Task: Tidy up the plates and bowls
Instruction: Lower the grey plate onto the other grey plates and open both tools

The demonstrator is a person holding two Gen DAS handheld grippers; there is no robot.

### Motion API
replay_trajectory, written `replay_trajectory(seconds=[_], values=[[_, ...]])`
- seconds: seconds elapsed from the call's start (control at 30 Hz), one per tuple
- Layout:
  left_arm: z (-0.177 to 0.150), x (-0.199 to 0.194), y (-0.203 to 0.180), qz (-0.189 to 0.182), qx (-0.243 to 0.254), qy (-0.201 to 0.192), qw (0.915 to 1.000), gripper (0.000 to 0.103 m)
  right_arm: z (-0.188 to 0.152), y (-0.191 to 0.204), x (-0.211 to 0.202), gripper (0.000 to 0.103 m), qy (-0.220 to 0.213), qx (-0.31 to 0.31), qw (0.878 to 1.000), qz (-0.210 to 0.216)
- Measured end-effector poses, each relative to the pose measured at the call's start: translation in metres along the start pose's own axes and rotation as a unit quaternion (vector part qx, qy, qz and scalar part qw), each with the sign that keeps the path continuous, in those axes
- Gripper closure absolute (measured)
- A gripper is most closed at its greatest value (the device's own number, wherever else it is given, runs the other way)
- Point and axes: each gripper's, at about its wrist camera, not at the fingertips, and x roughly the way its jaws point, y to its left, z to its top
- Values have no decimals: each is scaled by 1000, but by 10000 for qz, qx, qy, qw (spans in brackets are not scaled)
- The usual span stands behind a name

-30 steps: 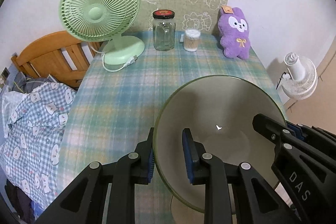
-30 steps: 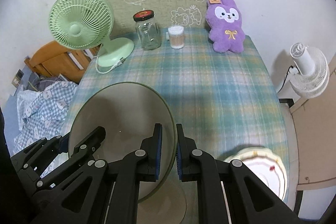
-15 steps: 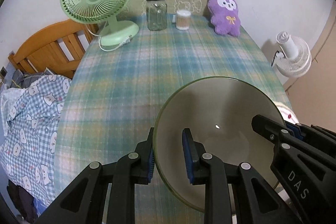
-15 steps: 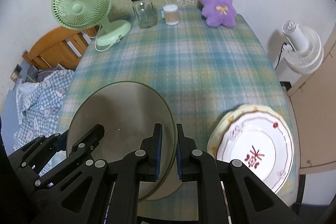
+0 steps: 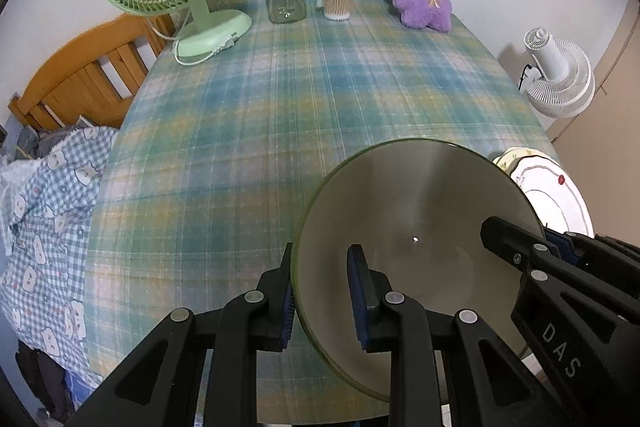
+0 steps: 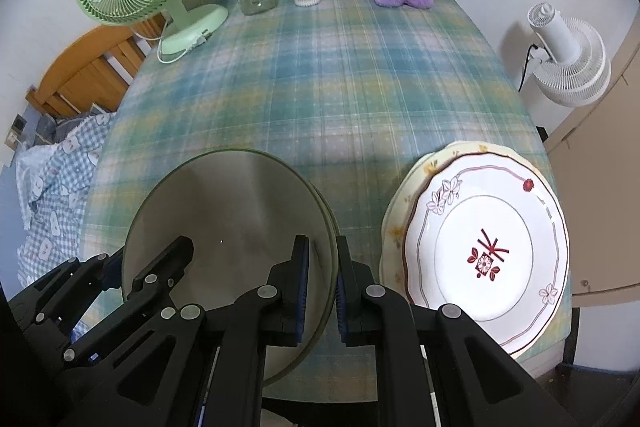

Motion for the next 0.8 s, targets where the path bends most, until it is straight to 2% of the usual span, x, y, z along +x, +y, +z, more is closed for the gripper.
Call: replay_trajectory(seconds=[0.27,0.6,0.73,0.77,0.8], values=[[-1,2,-2,92,27,-68,9999,82,-1,2,1,88,-75,-41,9999,-107],[0,0,3,-73,-143,-57,9999,81,2,0,1,86,-3,40,10000,-76],[0,0,5,-208,-157,-25,9997,70,1,-1,0,82,60,25,10000,-22],[0,-1,6,-288,-199,-24,9994,67,0,-2,0,80,78,31,10000,-14],[1,-3,7,-332,-223,-41,9992,65,-1,-3,-1,72,81,27,10000,-41]])
